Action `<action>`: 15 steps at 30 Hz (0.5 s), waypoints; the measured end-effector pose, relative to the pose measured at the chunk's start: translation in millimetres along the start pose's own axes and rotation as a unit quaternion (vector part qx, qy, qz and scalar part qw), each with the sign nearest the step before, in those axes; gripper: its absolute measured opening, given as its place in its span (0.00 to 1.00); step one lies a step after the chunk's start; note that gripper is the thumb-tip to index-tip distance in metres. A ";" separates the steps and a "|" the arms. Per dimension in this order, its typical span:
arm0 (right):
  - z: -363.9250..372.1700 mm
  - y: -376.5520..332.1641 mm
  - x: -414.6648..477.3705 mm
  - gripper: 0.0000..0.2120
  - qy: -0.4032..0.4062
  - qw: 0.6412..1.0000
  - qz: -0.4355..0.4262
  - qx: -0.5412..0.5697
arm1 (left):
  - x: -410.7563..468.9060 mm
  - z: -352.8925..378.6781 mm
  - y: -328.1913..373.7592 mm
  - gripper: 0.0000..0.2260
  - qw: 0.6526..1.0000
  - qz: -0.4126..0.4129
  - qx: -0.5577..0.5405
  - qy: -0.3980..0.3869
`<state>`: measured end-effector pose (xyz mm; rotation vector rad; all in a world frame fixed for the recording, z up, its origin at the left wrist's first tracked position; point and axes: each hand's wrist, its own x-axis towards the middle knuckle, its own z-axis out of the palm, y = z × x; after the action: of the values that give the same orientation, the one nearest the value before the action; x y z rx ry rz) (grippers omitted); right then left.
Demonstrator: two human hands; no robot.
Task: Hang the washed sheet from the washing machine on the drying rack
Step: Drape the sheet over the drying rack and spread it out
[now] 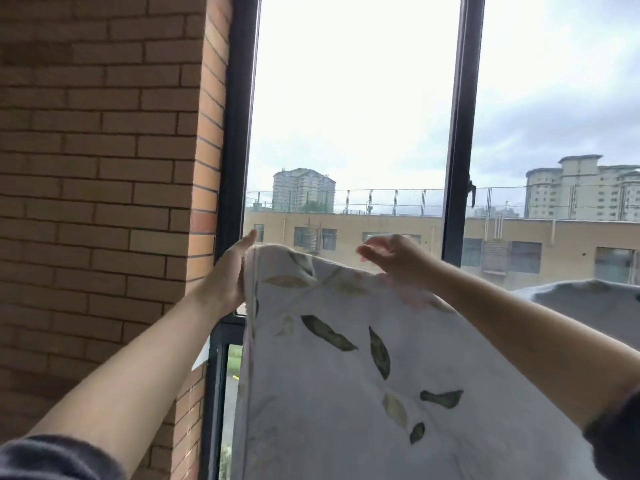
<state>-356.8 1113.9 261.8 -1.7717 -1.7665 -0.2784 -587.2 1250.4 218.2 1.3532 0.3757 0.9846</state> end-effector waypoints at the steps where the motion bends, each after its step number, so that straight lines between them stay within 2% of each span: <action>1: 4.0 -15.7 5.5 0.15 0.004 1.000 -0.026 -0.005 | -2.5 0.7 0.5 0.28 1.000 0.004 -0.025 -0.006; 5: 23.7 -74.2 29.7 0.14 -0.042 0.995 -0.087 -0.032 | -9.3 0.1 5.2 0.38 0.998 -0.012 -0.051 -0.037; 8: 36.0 -94.0 42.5 0.12 -0.093 0.985 -0.085 -0.121 | -13.3 -7.9 8.1 0.40 0.998 -0.020 -0.043 -0.040; 15: 51.0 -111.0 56.3 0.10 0.012 0.979 -0.133 -0.152 | -23.7 -26.0 10.0 0.38 0.999 -0.047 -0.021 -0.013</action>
<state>-472.3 1179.8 282.6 -1.7198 -2.0293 -0.7122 -623.5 1248.0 214.3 1.2985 0.3940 0.8929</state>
